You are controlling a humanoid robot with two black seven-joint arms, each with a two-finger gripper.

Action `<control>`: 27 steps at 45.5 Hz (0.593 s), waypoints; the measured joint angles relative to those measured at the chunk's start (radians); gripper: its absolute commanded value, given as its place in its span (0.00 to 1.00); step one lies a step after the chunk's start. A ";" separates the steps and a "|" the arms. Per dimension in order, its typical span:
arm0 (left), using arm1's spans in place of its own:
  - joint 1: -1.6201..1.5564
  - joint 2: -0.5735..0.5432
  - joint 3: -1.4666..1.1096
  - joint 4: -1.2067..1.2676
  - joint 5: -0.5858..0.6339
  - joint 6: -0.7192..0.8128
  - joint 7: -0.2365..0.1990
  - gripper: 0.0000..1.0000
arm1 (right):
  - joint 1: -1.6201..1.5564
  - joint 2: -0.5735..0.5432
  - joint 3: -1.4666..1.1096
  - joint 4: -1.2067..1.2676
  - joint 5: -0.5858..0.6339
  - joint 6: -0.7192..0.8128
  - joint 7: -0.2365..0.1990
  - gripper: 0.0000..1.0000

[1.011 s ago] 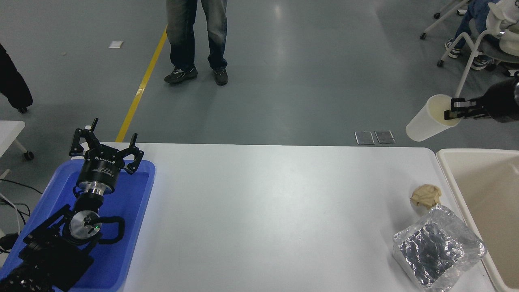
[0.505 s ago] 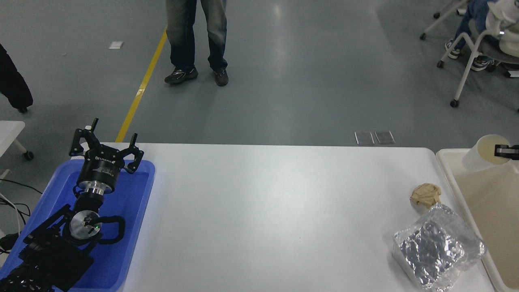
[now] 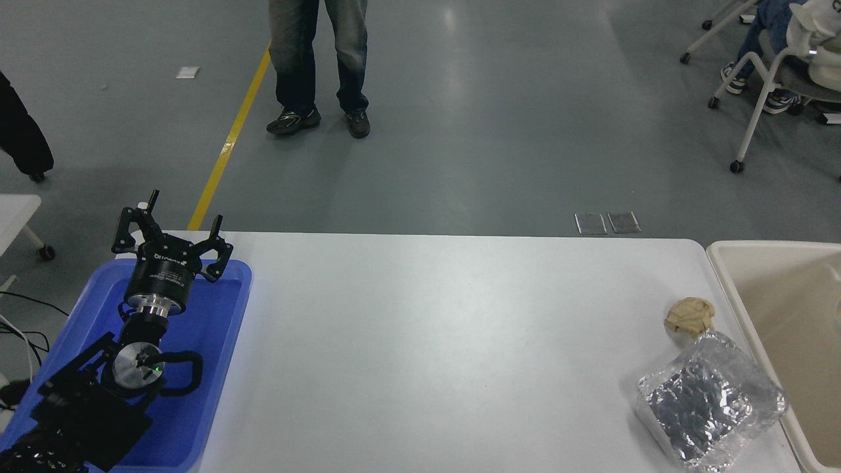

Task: Pick up paper cup place in dustbin

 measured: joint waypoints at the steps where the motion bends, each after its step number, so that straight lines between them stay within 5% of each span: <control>1: 0.000 0.000 0.000 0.000 0.000 0.000 0.000 1.00 | -0.007 0.005 0.007 -0.001 0.000 -0.006 -0.007 0.00; 27: 0.000 0.000 0.000 0.000 0.000 0.000 0.000 1.00 | -0.092 0.067 0.115 -0.013 -0.001 -0.082 -0.075 0.00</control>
